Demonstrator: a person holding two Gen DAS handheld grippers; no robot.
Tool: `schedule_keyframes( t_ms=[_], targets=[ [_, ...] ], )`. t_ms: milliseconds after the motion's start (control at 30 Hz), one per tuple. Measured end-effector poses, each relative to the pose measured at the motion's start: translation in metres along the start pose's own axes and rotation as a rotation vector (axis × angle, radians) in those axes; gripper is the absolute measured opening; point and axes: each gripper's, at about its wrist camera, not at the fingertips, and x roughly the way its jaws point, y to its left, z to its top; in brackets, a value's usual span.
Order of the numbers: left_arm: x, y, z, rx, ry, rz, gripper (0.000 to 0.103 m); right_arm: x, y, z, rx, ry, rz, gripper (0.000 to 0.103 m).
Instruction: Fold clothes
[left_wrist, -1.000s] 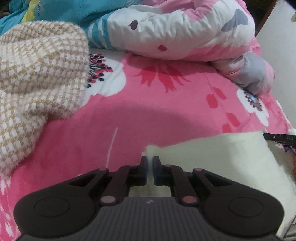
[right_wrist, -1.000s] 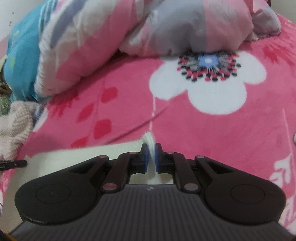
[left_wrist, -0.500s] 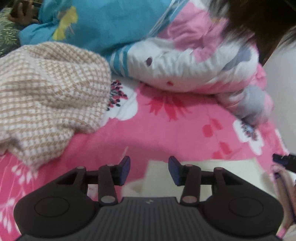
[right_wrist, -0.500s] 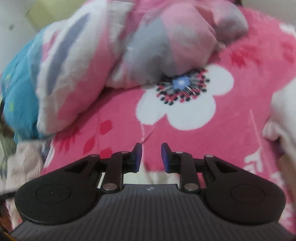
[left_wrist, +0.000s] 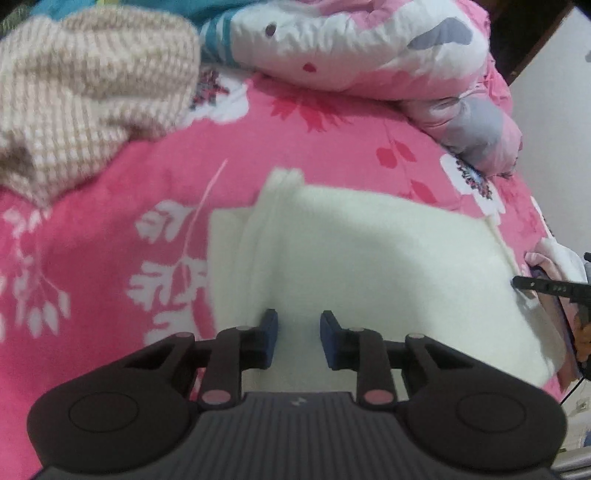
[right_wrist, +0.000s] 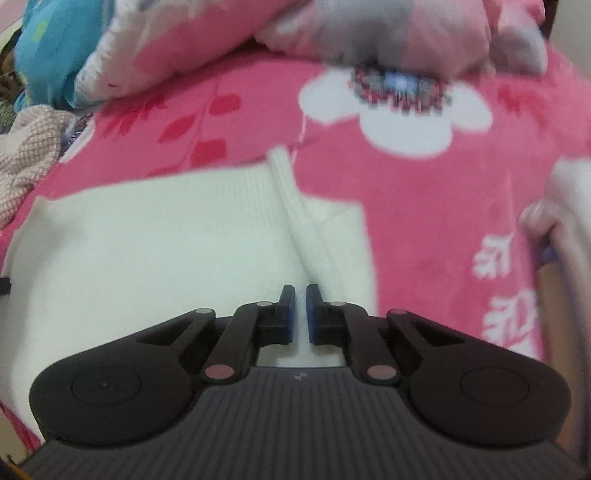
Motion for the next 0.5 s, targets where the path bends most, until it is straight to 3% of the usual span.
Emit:
schedule_keyframes(
  t_ms=[133, 233, 300, 433, 500],
  targets=[
    [-0.035, -0.027, -0.018, 0.14, -0.004, -0.017, 0.034, -0.048, 0.009, -0.008, -0.057, -0.028, 0.012, 0.006],
    [-0.042, -0.048, -0.047, 0.269, 0.06, -0.046, 0.034, -0.072, 0.018, -0.026, -0.127, -0.005, 0.023, 0.006],
    [-0.036, -0.053, -0.063, 0.319, 0.108, -0.036, 0.034, -0.062, 0.02, -0.041, -0.173, 0.048, 0.005, 0.006],
    [-0.031, -0.054, -0.073, 0.351, 0.13, -0.013, 0.03, -0.024, 0.021, -0.069, -0.259, 0.162, -0.055, 0.005],
    [-0.028, -0.055, -0.077, 0.368, 0.141, -0.001, 0.03, -0.019, 0.022, -0.066, -0.27, 0.161, -0.056, 0.006]
  ],
)
